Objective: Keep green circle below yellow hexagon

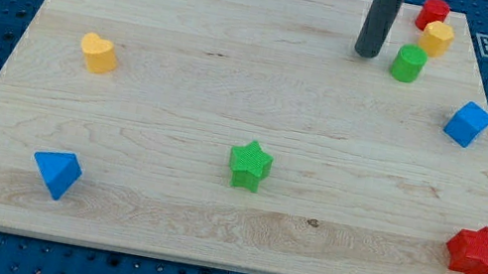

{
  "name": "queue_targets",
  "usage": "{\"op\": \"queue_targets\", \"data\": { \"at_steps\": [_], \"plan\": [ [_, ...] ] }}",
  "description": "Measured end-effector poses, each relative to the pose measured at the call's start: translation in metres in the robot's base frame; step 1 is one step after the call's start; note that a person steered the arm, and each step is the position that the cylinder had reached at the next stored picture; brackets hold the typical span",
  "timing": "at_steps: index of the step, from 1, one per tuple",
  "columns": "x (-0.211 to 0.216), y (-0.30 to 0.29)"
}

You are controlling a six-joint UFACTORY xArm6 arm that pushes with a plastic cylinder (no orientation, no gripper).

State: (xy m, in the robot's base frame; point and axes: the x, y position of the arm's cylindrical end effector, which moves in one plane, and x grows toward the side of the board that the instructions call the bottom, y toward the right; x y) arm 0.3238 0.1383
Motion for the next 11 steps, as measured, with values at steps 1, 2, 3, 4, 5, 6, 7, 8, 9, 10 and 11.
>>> {"op": "queue_targets", "data": {
  "at_steps": [1,2,3,4,5,6,7,8,9,10,11],
  "plan": [
    [0.023,0.024],
    [0.022,0.047],
    [0.021,0.052],
    [0.021,0.025],
    [0.014,0.003],
    [0.003,0.005],
    [-0.013,0.011],
    [-0.013,0.043],
    [-0.005,0.066],
    [-0.001,0.071],
    [0.009,0.064]
  ]
}}
